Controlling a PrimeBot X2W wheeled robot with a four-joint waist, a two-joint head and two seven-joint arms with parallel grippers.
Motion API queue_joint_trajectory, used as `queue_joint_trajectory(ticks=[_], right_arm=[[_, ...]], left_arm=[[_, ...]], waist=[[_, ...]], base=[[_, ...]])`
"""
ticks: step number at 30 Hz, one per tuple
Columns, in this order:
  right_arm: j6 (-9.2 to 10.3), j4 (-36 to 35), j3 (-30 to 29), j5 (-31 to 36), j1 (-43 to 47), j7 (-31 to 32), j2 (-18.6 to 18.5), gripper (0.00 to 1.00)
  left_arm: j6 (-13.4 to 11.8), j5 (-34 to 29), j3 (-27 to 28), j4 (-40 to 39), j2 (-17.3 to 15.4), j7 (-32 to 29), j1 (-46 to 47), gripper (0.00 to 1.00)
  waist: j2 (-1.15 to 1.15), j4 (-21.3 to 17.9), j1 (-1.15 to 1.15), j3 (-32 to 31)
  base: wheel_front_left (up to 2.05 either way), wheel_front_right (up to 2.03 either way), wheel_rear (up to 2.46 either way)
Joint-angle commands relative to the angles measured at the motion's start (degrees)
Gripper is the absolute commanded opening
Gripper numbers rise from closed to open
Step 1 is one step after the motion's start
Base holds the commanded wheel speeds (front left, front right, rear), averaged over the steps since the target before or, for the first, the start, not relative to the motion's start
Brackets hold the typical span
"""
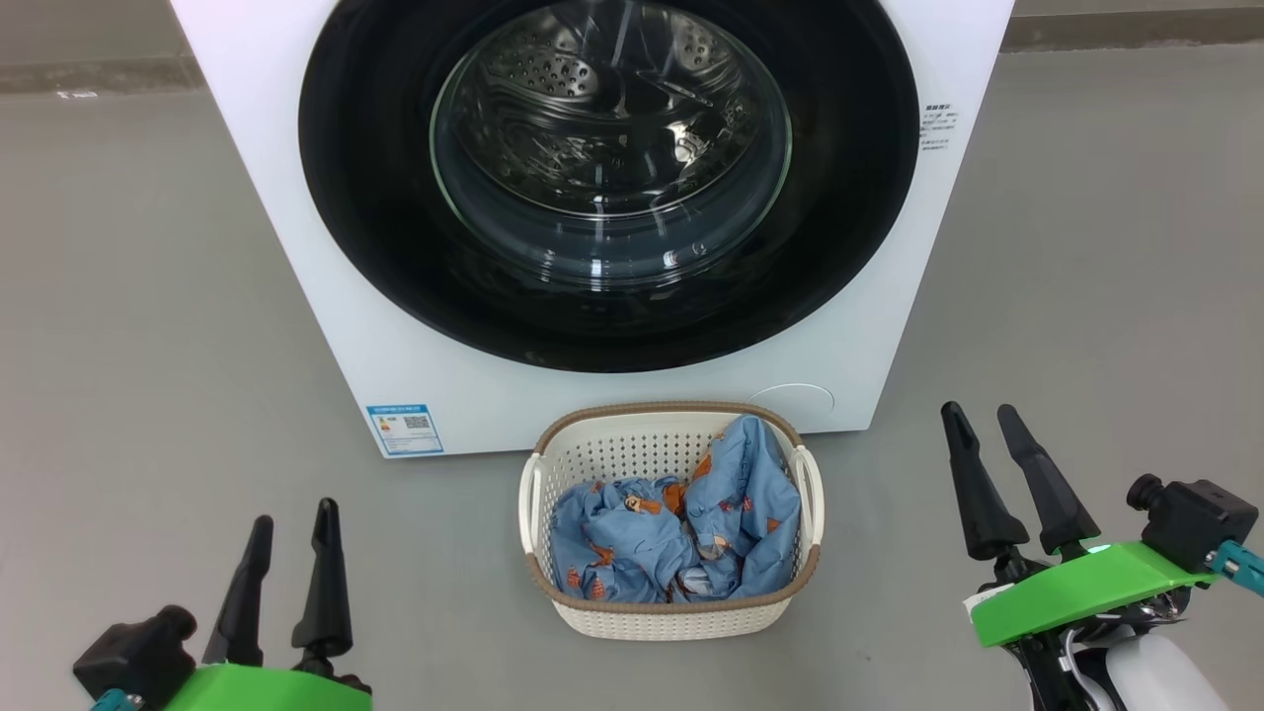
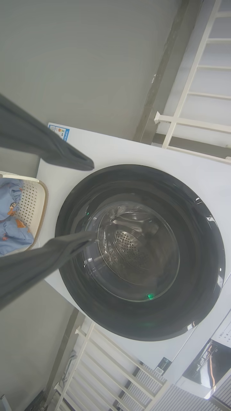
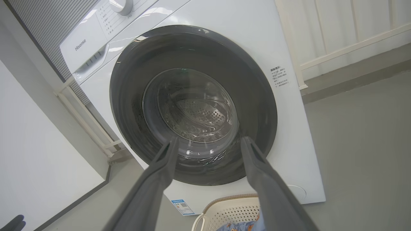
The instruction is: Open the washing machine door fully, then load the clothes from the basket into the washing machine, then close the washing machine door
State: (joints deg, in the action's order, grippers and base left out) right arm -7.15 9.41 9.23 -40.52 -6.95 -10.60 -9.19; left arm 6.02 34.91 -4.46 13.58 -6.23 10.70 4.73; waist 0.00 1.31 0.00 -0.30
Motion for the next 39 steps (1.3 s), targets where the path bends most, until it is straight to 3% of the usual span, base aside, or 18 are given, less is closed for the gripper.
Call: queue_joint_trajectory(ticks=[1,22,39], right_arm=[[-0.29,-2.0,1.5,2.5,-2.6,-1.0,-1.0,1.00],[-0.34,-3.8,4.7,12.5,-4.0,-4.4,-2.5,1.00],[-0.34,-3.8,4.5,12.7,-4.0,-4.4,-2.7,1.00]], left_arm=[[0.4,-2.3,1.8,-1.9,-0.8,1.0,2.7,1.00],[0.8,-13.6,1.5,-2.2,-0.7,4.3,3.6,1.00],[0.7,-14.0,2.5,-2.2,0.1,4.3,3.4,1.00]], waist=[[0.00,0.0,0.00,0.0],[0.00,0.3,0.00,-0.2],[0.00,0.3,0.00,-0.3]], base=[[0.00,0.00,0.00],[0.00,0.00,0.00],[0.00,0.00,0.00]])
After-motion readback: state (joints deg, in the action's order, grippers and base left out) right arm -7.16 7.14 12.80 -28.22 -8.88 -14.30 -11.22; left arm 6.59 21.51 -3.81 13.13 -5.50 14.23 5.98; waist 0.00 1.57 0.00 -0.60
